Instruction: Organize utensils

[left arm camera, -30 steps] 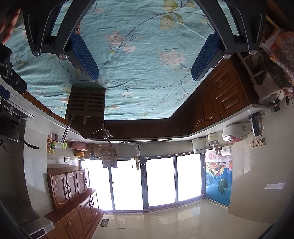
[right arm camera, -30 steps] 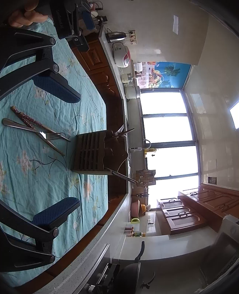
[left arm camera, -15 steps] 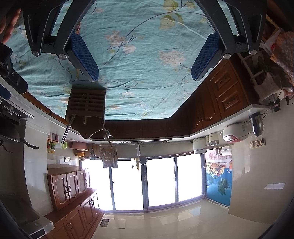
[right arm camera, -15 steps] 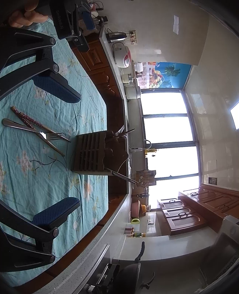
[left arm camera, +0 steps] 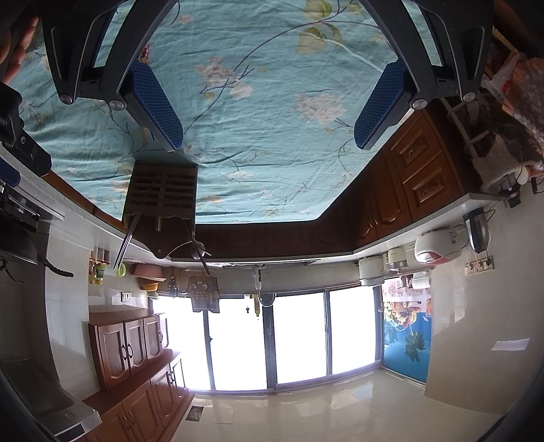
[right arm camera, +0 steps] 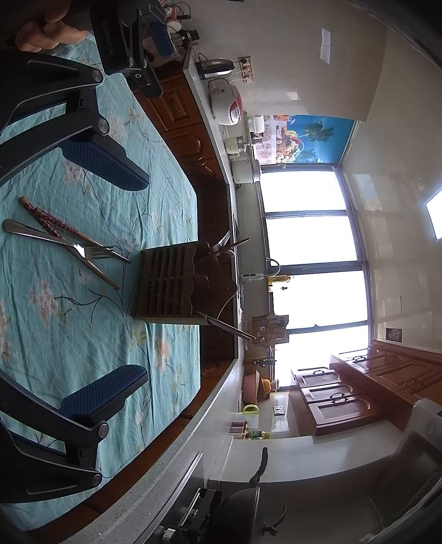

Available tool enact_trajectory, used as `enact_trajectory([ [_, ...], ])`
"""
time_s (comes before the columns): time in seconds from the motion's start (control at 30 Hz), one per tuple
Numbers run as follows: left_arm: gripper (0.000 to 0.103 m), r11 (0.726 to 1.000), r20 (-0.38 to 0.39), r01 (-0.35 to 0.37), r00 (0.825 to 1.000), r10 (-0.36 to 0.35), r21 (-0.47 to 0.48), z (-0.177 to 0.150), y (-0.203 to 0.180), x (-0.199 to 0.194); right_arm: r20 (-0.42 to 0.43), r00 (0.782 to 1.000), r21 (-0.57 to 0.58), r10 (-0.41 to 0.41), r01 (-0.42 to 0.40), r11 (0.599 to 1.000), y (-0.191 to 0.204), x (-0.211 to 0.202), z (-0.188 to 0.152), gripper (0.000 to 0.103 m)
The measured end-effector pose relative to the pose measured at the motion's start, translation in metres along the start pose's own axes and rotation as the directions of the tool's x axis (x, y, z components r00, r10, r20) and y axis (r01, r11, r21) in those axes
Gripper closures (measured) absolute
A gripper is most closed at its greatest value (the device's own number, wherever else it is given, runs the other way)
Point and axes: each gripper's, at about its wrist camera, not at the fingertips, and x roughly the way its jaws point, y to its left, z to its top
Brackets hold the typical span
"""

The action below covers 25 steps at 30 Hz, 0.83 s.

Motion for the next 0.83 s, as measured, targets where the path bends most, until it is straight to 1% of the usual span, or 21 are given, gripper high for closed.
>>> enact_trajectory([
  [0.6, 0.001, 1.0, -0.015, 0.014, 1.0, -0.014, -0.008, 0.002, -0.002, 0.005, -0.007, 1.0, 0.003, 0.001, -0.001, 1.0, 0.0, 0.004, -0.001, 0.0],
  [0.83, 0.001, 1.0, -0.048, 0.027, 0.998, -0.028, -0.013, 0.003, -0.005, 0.018, -0.037, 0.999, 0.005, -0.008, 0.009, 1.0, -0.002, 0.016, -0.004, 0.0],
])
